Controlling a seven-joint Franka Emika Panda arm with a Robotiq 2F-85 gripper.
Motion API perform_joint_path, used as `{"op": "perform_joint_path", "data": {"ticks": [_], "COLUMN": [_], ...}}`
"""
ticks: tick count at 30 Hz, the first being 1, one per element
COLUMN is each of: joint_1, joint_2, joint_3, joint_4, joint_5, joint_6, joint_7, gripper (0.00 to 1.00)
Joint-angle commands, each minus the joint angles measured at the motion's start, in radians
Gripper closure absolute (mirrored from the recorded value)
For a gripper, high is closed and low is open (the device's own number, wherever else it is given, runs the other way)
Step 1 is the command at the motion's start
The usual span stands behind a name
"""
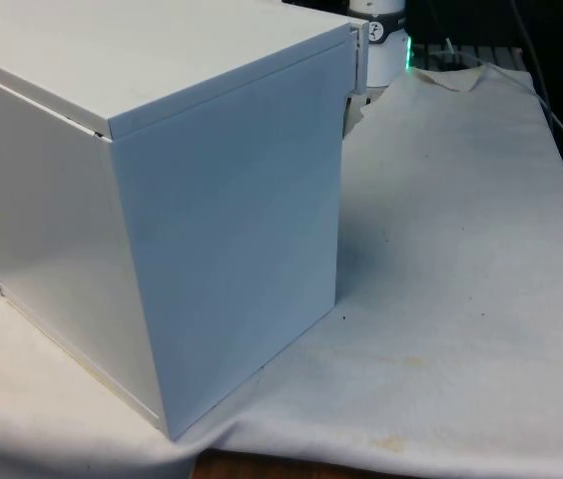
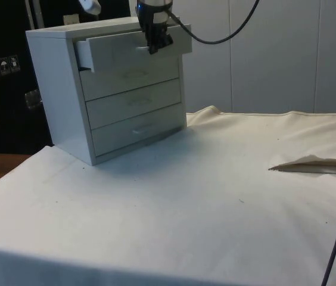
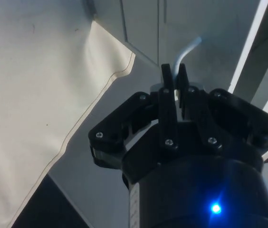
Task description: Open the drawer, then close it.
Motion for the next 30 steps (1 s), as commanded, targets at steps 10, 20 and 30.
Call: {"op": "perform_joint_path", "data": {"ticks": [10, 20, 30], "joint_1": [-0.003, -0.002, -0.002], "joint_2": [-0.065, -0.105, -0.169], "joint_3": [0.03, 0.064, 0.102], "joint_4": [-0.052, -0.078, -0.125], "joint_5": [-0.035, -0.02, -0.016], "joint_6": [-0.046, -0.091, -0.144], "joint_7": [0.027, 0.024, 0.029], "gripper": [1.0, 1.0, 1.0]}}
